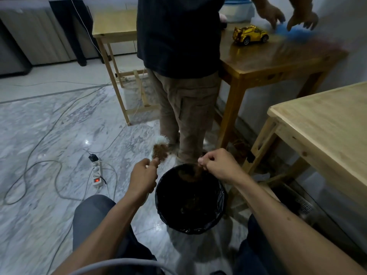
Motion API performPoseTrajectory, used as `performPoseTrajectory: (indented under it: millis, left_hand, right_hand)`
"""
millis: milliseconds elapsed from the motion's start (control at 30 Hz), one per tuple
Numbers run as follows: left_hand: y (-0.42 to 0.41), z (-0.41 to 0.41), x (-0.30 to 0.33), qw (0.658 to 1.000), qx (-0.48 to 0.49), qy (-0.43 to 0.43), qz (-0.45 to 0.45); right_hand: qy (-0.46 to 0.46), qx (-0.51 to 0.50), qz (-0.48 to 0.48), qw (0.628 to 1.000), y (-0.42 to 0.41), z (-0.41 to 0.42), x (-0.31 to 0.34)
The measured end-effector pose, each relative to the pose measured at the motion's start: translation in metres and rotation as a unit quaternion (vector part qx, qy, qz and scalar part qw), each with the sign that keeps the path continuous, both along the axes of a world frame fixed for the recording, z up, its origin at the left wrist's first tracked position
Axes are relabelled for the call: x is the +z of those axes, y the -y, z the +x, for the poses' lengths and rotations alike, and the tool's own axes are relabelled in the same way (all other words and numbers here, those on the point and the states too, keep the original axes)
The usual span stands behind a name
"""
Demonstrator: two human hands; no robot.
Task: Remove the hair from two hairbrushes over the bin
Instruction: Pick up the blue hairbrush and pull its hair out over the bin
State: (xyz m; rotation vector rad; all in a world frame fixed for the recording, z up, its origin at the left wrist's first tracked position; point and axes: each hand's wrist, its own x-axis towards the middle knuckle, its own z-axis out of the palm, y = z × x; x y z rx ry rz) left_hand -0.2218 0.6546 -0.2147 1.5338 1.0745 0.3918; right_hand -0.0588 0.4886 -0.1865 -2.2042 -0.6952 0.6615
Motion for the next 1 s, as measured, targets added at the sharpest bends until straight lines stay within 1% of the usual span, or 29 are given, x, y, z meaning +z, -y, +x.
performPoseTrajectory:
  millis: [67, 100, 133, 167, 233, 267, 300, 333, 400, 500, 567, 600, 667, 767, 833, 867, 933, 1000]
  left_hand:
    - [0.006, 0.001, 0.005, 0.994, -0.062, -0.019, 0.087]
    - [0.01, 0.0, 0.009, 0.986, -0.092, -0.032, 0.137]
    - [0.014, 0.0, 0.013, 0.975, -0.114, -0.043, 0.184]
    - [0.017, 0.0, 0.017, 0.965, -0.131, -0.048, 0.224]
    - [0.024, 0.0, 0.023, 0.947, -0.154, -0.042, 0.278]
    - [0.027, 0.001, 0.026, 0.94, -0.163, -0.04, 0.296]
    - [0.029, 0.002, 0.028, 0.936, -0.169, -0.04, 0.305]
    - [0.028, 0.004, 0.029, 0.937, -0.169, -0.041, 0.302]
    - [0.023, 0.006, 0.029, 0.957, -0.149, -0.038, 0.246]
    - [0.012, 0.007, 0.023, 0.994, -0.069, -0.006, 0.089]
    - [0.005, 0.008, 0.021, 0.999, -0.007, 0.025, -0.02]
    - [0.003, 0.009, 0.021, 0.998, 0.013, 0.034, -0.055]
    - [-0.002, 0.011, 0.021, 0.994, 0.038, 0.039, -0.091]
    - [-0.013, 0.015, 0.023, 0.99, 0.078, 0.051, -0.104]
    - [-0.022, 0.013, 0.027, 0.989, 0.097, 0.072, -0.082]
    - [-0.026, 0.011, 0.03, 0.991, 0.092, 0.081, -0.056]
    - [-0.027, 0.007, 0.036, 0.995, 0.042, 0.09, 0.008]
    - [-0.021, 0.005, 0.041, 0.995, -0.038, 0.073, 0.061]
  right_hand:
    - [0.026, 0.016, -0.047, 0.998, -0.001, 0.002, -0.002]
    - [0.013, 0.013, -0.051, 0.999, -0.002, 0.001, -0.003]
    - [-0.025, 0.001, -0.038, 0.999, -0.003, 0.001, -0.003]
    - [-0.082, -0.015, -0.006, 0.996, -0.006, 0.001, -0.003]
    - [-0.197, -0.023, 0.079, 0.977, -0.009, -0.001, -0.005]
    - [-0.233, -0.021, 0.112, 0.966, -0.009, -0.003, -0.005]
    - [-0.247, -0.015, 0.137, 0.959, -0.009, -0.005, -0.006]
    - [-0.242, -0.012, 0.154, 0.958, -0.009, -0.007, -0.008]
    - [-0.224, -0.029, 0.172, 0.959, -0.009, -0.011, -0.007]
    - [-0.193, -0.038, 0.16, 0.967, -0.007, -0.012, -0.003]
    - [-0.165, -0.025, 0.146, 0.975, -0.004, -0.014, 0.001]
    - [-0.151, -0.019, 0.138, 0.979, -0.003, -0.015, 0.001]
    - [-0.137, -0.019, 0.132, 0.982, 0.0, -0.015, 0.0]
    - [-0.134, -0.044, 0.125, 0.982, 0.009, -0.008, -0.006]
    - [-0.121, -0.056, 0.101, 0.986, 0.019, -0.001, -0.011]
    - [-0.117, -0.058, 0.091, 0.987, 0.025, 0.003, -0.015]
    - [-0.108, -0.047, 0.074, 0.99, 0.032, 0.006, -0.019]
    - [-0.079, -0.002, 0.045, 0.996, 0.031, 0.004, -0.014]
